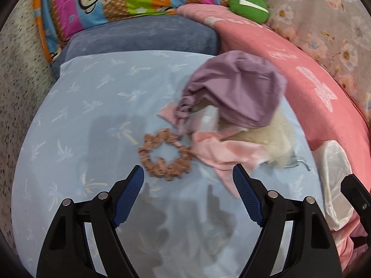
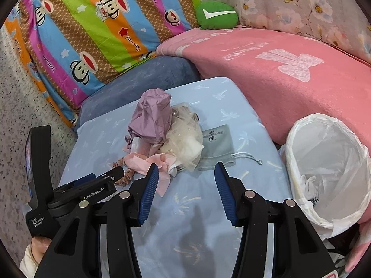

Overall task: Collect trash
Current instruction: 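Return both tools to the pile above the brown scrunchie and pink cloth, then close the left tool on the brown scrunchie while the right tool grasps the pink cloth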

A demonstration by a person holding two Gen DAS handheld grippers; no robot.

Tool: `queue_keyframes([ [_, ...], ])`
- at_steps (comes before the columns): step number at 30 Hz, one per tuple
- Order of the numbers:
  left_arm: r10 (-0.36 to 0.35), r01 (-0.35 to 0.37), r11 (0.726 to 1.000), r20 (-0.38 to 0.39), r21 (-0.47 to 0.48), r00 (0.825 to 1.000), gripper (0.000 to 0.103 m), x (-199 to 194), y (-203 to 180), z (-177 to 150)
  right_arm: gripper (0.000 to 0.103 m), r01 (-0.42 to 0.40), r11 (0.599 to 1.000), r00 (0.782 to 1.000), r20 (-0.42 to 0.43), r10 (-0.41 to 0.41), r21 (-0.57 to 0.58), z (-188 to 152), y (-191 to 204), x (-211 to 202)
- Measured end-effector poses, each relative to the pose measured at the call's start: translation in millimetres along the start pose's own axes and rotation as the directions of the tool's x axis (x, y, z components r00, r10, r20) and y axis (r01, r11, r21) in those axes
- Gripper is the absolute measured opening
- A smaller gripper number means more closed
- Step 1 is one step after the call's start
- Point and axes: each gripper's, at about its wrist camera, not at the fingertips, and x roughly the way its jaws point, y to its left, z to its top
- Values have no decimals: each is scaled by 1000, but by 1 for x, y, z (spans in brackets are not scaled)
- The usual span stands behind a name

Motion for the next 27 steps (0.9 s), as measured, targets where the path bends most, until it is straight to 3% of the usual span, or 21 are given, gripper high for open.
queue_keyframes([
  [9,26,-29,996,-31,-80,999,75,22,42,4,50,-20,999,998,-63,18,-28,-3,30,48],
  [18,1,-6,996,-58,-86,998,74,45,48,11,50,-10,999,995,-100,6,-40,5,50,95],
  [25,-16,8,996,-85,-90,996,61,56,50,10,50,6,999,991,-130,-11,-38,6,54,124],
  [27,-16,10,997,-83,-74,996,54,56,47,10,43,5,999,990,-142,-9,-32,5,52,131],
])
